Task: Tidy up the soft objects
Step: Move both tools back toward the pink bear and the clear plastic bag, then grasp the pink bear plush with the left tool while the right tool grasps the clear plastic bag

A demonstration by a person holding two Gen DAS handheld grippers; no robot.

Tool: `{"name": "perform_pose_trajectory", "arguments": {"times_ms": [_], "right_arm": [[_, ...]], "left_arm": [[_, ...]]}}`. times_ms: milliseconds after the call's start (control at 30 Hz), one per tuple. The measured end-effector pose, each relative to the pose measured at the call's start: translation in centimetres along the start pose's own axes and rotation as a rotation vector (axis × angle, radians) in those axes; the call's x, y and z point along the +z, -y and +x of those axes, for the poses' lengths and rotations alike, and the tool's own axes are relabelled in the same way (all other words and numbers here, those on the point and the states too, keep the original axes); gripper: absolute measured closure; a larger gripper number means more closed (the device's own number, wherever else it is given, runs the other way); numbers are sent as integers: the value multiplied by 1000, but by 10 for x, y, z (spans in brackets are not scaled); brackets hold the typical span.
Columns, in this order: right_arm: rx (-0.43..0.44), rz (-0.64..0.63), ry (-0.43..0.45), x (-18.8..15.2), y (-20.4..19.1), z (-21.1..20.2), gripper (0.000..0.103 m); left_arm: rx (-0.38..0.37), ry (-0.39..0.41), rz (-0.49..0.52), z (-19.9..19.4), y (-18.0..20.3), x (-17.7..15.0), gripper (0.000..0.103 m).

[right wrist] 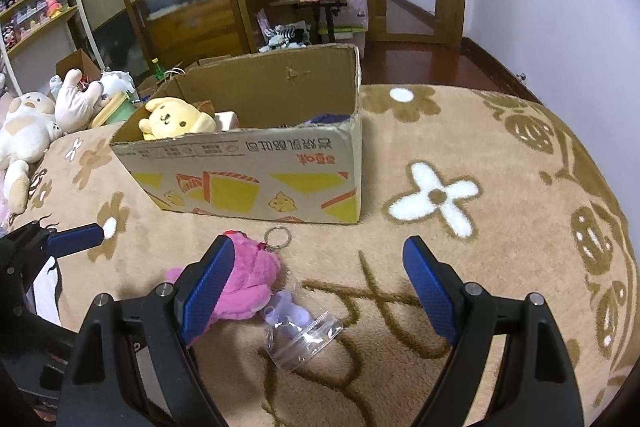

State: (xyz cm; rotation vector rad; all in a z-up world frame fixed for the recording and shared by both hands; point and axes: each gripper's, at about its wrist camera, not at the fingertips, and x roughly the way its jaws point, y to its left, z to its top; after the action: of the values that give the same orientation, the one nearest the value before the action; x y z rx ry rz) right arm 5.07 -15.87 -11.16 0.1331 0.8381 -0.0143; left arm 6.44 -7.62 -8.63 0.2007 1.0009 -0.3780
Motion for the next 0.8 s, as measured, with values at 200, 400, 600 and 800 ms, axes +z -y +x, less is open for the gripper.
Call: {"name": "perform_pose_trajectory", "arguments": {"times_ms": [200,400,600,800], "right_arm": [[-7,13,-40,-1,3,10,13],[1,13,-84,-6,3,18,13],[26,36,-139,-9,4,31,13],[33,58,-161,-10,8,37,13]], "left_arm": [[-22,-20,13,12,2,-3,5],[-46,-46,-20,24,-4,-2,5],[-69,-75,-45,37,-10,-2,5],[-80,-106,-17,47,-6,-4,5]]}}
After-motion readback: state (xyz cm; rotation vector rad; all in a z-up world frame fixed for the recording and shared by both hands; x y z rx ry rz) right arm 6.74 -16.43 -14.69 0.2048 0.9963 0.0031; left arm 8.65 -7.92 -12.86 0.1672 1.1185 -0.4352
